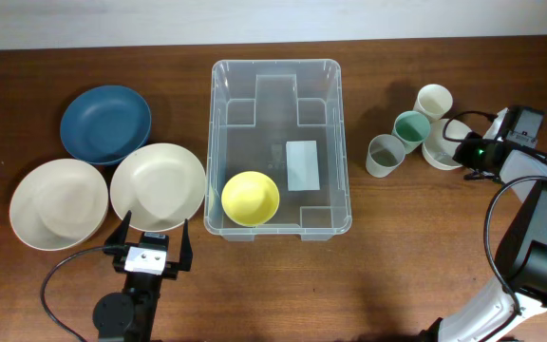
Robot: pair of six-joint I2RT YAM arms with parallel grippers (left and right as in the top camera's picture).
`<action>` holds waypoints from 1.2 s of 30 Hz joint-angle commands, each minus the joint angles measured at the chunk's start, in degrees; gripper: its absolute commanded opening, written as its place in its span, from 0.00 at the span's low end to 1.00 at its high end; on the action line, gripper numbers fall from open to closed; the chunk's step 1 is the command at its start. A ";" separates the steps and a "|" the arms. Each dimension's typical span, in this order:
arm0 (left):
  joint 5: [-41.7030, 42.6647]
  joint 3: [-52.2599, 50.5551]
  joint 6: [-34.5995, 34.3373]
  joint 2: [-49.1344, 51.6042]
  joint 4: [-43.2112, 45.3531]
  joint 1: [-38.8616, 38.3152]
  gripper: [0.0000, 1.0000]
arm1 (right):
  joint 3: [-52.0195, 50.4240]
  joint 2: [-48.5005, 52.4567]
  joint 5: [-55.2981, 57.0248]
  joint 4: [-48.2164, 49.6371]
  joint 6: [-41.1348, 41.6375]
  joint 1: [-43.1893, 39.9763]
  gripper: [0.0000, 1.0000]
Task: Pack container
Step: 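Lower the right gripper onto the white bowl rim beside the cups, then carry the white bowl into the container and release it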
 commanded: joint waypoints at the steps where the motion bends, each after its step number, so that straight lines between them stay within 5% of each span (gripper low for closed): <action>1: -0.42 -0.52 0.92 -0.37 0.13 -0.24 1.00 | -0.28 0.81 -0.55 0.20 0.20 0.31 0.23; 9: -0.42 -0.52 0.92 -0.37 0.13 -0.24 0.99 | -0.28 0.79 -0.55 -0.35 0.22 0.24 0.04; 19: -0.42 -0.52 0.92 -0.37 0.13 -0.22 0.99 | -0.26 -1.57 -0.48 -3.78 0.15 0.02 0.04; 30: -0.42 -0.52 0.92 -0.37 0.13 -0.22 0.99 | -0.22 -23.67 0.33 -11.04 -3.19 -0.39 0.04; 36: -0.42 -0.52 0.92 -0.37 0.13 -0.24 0.99 | -0.22 -36.02 -5.09 -14.36 -6.14 6.71 0.04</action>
